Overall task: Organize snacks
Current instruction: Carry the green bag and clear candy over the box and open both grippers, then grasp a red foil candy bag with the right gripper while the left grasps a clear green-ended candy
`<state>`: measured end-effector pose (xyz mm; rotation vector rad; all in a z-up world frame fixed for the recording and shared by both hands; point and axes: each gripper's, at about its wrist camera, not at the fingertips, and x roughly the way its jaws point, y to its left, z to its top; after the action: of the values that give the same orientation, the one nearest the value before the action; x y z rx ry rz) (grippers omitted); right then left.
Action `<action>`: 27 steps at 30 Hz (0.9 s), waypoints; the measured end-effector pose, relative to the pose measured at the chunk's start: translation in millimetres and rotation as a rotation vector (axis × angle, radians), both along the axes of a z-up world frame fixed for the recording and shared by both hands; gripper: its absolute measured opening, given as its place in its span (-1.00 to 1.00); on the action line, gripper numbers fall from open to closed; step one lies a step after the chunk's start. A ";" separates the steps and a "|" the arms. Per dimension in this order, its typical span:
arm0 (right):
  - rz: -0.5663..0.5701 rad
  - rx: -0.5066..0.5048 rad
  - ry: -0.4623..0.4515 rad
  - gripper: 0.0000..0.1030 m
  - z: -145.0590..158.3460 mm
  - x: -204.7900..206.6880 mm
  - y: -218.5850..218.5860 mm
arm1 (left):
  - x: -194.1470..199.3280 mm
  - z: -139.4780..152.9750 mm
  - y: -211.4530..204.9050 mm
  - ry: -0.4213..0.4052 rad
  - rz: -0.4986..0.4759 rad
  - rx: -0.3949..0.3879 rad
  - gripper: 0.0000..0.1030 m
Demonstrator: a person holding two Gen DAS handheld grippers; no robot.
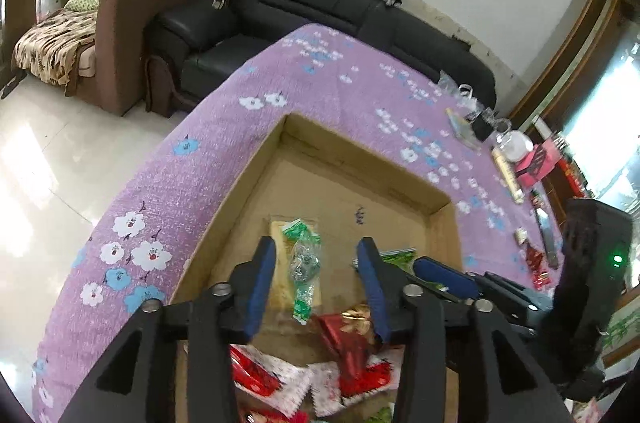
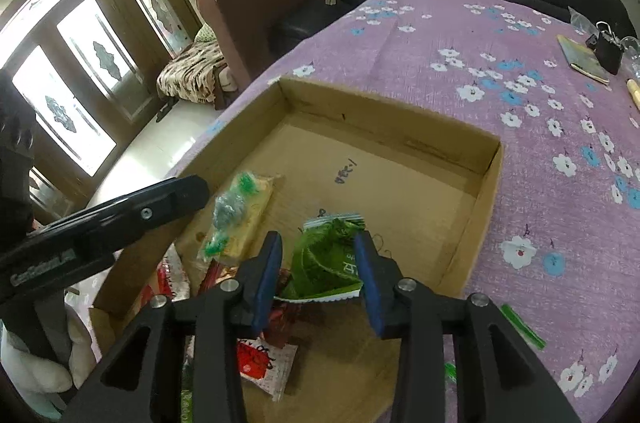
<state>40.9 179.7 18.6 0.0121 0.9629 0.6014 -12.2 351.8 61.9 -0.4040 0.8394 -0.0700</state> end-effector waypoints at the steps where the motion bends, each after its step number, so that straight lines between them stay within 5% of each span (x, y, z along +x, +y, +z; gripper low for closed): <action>1: -0.003 0.007 -0.005 -0.27 3.1 -1.0 -3.1 | -4.1 4.0 -1.0 -0.014 0.000 -0.009 0.00; 12: -0.127 0.087 -0.039 -0.24 32.8 -10.9 -80.3 | -57.4 43.1 -41.1 -0.159 -0.063 -0.108 0.34; 19: -0.269 0.047 -0.009 -0.23 19.6 -6.6 -156.0 | -92.2 36.7 -60.7 -0.182 -0.071 -0.141 0.48; 27: -0.230 0.060 0.094 -0.22 -11.0 -10.9 -134.1 | -100.2 23.5 -68.5 -0.140 -0.072 -0.157 0.48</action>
<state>30.0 45.5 7.6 0.2029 1.0174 0.4202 -112.4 283.3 85.4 -0.5107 0.7129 -0.2299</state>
